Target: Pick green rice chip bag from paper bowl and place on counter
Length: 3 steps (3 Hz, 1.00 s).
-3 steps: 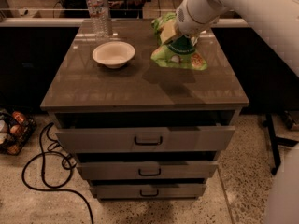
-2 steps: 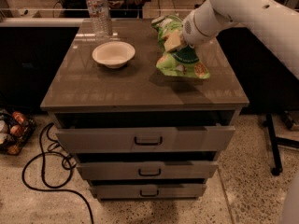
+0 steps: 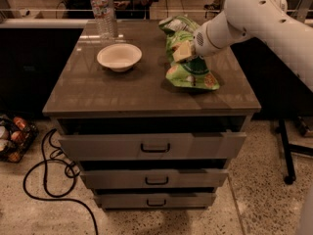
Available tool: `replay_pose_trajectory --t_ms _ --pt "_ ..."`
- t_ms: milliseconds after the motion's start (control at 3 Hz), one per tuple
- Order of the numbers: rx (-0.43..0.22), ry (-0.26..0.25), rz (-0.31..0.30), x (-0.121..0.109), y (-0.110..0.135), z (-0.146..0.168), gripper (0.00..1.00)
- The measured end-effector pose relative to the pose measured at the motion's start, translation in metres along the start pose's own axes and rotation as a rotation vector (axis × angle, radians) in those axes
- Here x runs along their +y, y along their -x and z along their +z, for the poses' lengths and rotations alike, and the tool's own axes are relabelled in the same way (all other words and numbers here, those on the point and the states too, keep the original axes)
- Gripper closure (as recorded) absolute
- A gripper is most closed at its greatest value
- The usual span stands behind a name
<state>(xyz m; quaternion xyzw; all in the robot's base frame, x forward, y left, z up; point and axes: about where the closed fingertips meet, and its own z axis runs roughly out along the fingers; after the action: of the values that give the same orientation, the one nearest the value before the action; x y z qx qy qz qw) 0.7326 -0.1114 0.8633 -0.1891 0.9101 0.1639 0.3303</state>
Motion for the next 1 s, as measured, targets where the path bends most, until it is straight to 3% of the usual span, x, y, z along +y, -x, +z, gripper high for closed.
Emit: replay_pose_trajectory --t_ms 1000 --pt "0.010 0.008 -0.002 0.0035 -0.0027 0.0074 0.12"
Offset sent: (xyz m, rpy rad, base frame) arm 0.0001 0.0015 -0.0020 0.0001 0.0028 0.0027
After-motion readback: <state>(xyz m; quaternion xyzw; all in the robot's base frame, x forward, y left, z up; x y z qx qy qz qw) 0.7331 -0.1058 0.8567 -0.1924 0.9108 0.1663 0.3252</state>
